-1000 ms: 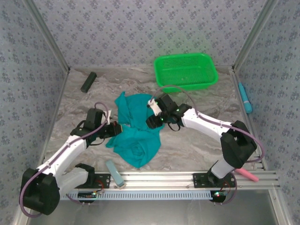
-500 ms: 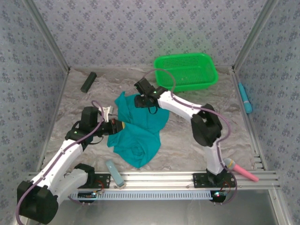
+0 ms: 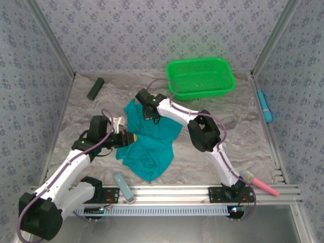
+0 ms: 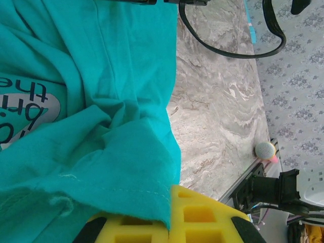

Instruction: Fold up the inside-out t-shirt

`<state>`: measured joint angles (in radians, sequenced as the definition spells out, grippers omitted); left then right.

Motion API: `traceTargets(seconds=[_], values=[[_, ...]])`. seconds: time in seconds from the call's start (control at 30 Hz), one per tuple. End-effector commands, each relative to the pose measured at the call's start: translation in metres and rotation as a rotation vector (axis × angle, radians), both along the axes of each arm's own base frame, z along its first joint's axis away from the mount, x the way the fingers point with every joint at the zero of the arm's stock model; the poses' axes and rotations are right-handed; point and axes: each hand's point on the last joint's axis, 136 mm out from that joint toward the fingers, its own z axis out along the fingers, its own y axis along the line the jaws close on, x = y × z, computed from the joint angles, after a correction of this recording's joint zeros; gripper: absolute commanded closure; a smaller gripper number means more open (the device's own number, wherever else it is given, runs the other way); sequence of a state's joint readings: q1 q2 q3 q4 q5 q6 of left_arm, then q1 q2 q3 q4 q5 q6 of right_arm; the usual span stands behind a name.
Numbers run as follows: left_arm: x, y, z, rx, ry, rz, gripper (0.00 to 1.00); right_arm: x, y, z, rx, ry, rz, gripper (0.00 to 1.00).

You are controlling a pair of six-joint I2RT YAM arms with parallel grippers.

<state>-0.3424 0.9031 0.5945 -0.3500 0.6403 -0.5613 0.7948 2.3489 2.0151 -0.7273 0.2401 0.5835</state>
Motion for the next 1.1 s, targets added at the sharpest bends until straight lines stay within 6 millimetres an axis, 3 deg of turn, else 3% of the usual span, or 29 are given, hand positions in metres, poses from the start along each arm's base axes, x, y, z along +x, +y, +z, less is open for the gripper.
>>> traceTargets(seconds=[0.0, 0.27, 0.33, 0.47, 0.67, 0.83, 1.07], values=[[-0.004, -0.003, 0.021, -0.018, -0.036, -0.025, 1.00, 0.001, -0.003, 0.012, -0.033, -0.032, -0.026, 1.00], [-0.001, 0.012, 0.052, 0.088, -0.167, -0.007, 1.00, 0.010, -0.010, 0.072, -0.003, -0.123, -0.037, 1.00], [0.004, 0.015, 0.067, 0.116, -0.238, -0.016, 1.00, 0.011, -0.017, 0.090, 0.020, -0.142, -0.052, 1.00], [0.015, 0.025, 0.117, 0.253, -0.476, -0.062, 1.00, 0.015, -0.039, 0.149, 0.054, -0.256, -0.095, 1.00], [0.032, 0.041, 0.200, 0.472, -0.895, -0.096, 1.00, 0.006, -0.092, 0.241, 0.118, -0.415, -0.208, 1.00], [0.032, 0.041, 0.266, 0.550, -1.108, -0.137, 1.00, -0.023, -0.152, 0.304, 0.101, -0.566, -0.318, 1.00], [0.003, 0.027, 0.308, 0.516, -1.248, -0.297, 1.00, -0.091, -0.242, 0.368, 0.132, -0.732, -0.474, 1.00]])
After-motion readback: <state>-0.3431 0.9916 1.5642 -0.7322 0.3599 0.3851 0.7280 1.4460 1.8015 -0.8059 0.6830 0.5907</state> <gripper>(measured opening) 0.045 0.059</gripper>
